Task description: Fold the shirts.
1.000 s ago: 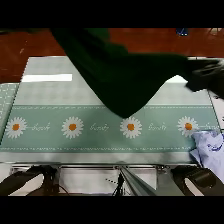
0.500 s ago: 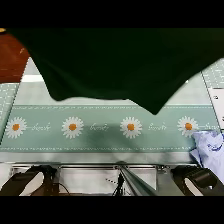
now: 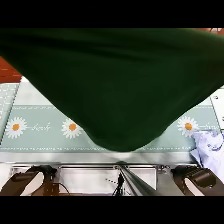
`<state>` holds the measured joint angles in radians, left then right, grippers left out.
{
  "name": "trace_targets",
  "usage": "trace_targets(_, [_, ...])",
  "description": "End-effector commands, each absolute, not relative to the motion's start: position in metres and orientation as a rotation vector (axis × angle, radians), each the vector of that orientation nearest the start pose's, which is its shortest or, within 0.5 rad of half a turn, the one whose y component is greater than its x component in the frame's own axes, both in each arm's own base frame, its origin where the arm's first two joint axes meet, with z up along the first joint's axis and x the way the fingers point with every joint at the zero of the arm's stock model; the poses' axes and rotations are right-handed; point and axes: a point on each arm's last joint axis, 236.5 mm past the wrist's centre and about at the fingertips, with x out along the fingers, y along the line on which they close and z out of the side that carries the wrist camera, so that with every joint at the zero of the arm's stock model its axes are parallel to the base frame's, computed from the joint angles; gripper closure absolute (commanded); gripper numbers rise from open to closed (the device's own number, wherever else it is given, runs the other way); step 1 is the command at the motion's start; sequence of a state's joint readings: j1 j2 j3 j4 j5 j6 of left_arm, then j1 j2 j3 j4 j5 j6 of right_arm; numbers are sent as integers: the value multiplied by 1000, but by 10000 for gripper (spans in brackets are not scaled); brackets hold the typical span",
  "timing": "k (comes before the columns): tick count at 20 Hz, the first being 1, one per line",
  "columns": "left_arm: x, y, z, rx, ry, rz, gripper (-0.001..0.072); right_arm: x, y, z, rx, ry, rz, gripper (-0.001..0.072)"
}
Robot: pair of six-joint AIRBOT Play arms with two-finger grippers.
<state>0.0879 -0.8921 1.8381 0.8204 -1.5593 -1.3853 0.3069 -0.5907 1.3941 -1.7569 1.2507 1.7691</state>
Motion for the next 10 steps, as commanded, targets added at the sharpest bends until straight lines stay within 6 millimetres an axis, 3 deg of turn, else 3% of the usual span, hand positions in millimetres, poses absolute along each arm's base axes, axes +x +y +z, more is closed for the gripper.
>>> trace_targets(1, [295, -136, 339, -168, 628, -673, 678, 303, 62, 275, -87, 648, 145, 691])
trace_targets(3, [338, -134, 309, -206, 643, -654, 678, 349, 77, 245, -148, 695, 159, 691])
trace_targets(6, [403, -129, 268, -210, 647, -629, 678, 426, 101, 229, -162, 586, 174, 691])
trace_targets(8, [445, -123, 238, -223, 655, -595, 678, 464, 118, 224, -101, 507, 183, 691])
trace_targets(10, [468, -123, 196, -259, 736, -585, 678, 485, 127, 205, -37, 510, 179, 691])
